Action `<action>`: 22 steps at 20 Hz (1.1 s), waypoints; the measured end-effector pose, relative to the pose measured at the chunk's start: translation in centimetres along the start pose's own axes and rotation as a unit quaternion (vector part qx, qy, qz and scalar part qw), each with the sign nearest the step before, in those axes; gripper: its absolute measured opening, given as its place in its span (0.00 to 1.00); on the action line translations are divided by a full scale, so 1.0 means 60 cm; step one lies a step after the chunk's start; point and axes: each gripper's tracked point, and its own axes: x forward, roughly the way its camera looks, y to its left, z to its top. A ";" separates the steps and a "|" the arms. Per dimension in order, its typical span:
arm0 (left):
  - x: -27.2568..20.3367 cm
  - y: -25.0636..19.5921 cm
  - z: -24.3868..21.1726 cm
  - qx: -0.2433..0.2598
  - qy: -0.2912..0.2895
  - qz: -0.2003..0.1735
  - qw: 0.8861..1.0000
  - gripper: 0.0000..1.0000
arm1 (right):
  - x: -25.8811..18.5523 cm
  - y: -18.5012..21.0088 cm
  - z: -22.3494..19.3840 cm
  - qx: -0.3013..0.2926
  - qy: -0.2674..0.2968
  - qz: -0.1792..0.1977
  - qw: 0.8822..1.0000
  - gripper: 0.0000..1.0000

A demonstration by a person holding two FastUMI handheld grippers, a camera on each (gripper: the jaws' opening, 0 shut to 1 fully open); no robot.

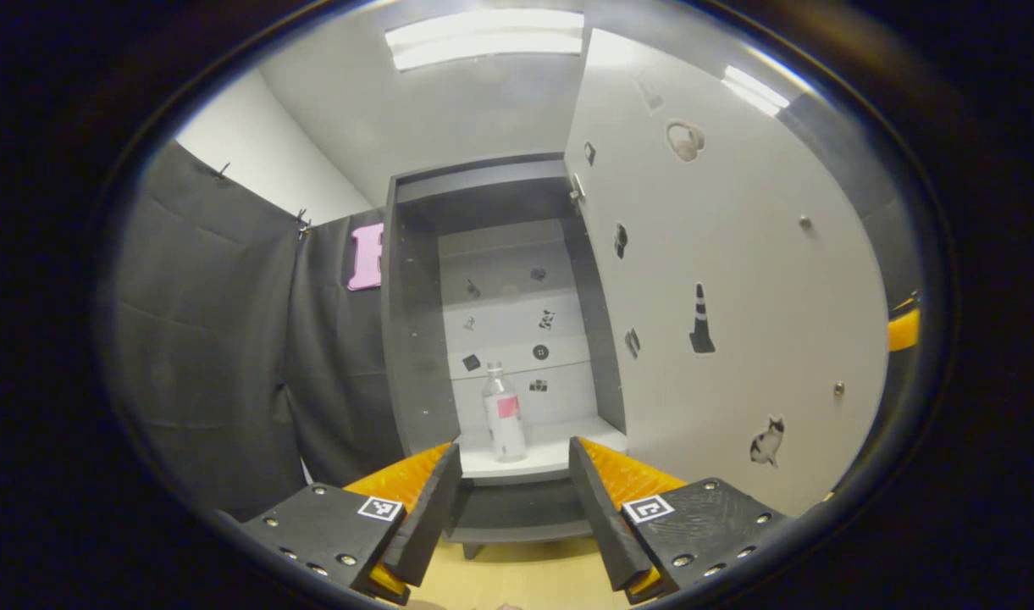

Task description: Open the cabinet door with the right hand, grasp the bottle in the cabinet with the left hand and place it on the coaster, then close the cabinet door with the right hand.

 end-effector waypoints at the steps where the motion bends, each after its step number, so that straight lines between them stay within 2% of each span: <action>1: 0.016 0.004 0.006 -0.001 -0.001 -0.002 1.000 0.76 | 0.005 -0.002 0.000 0.007 0.000 -0.005 1.000 0.98; 4: 0.078 0.024 0.015 -0.002 -0.005 -0.007 1.000 0.76 | 0.029 -0.013 -0.006 0.023 0.002 -0.025 0.999 0.98; 5: 0.096 0.029 0.016 -0.006 -0.004 -0.011 1.000 0.76 | 0.035 -0.017 -0.008 0.024 0.004 -0.034 0.999 0.93; 6: 0.113 0.035 0.013 -0.012 -0.001 -0.014 1.000 0.76 | 0.041 -0.022 -0.010 0.024 0.006 -0.044 0.999 0.98; 8: 0.149 0.047 0.000 -0.024 0.009 -0.021 0.999 0.76 | 0.056 -0.025 -0.011 0.023 0.007 -0.059 0.998 0.98; 9: 0.168 0.051 -0.007 -0.029 0.013 -0.024 0.999 0.79 | 0.064 -0.025 -0.013 0.022 0.009 -0.064 0.998 0.98; 10: 0.182 0.055 -0.014 -0.033 0.015 -0.027 0.999 0.77 | 0.072 -0.023 -0.015 0.020 0.011 -0.069 0.997 0.98; 14: 0.240 0.069 -0.035 -0.038 0.021 -0.038 0.998 0.76 | 0.098 -0.026 -0.025 0.016 0.021 -0.096 0.995 0.98; 15: 0.254 0.072 -0.040 -0.040 0.022 -0.041 0.998 0.78 | 0.102 -0.027 -0.028 0.016 0.024 -0.102 0.994 0.98; 17: 0.288 0.078 -0.054 -0.044 0.025 -0.047 0.998 0.76 | 0.109 -0.029 -0.029 0.017 0.025 -0.116 0.993 0.98; 19: 0.316 0.083 -0.068 -0.047 0.029 -0.054 0.997 0.78 | 0.116 -0.028 -0.033 0.020 0.026 -0.126 0.992 0.98; 22: 0.353 0.083 -0.088 -0.048 0.033 -0.062 0.996 0.76 | 0.127 -0.031 -0.045 0.022 0.032 -0.140 0.989 0.98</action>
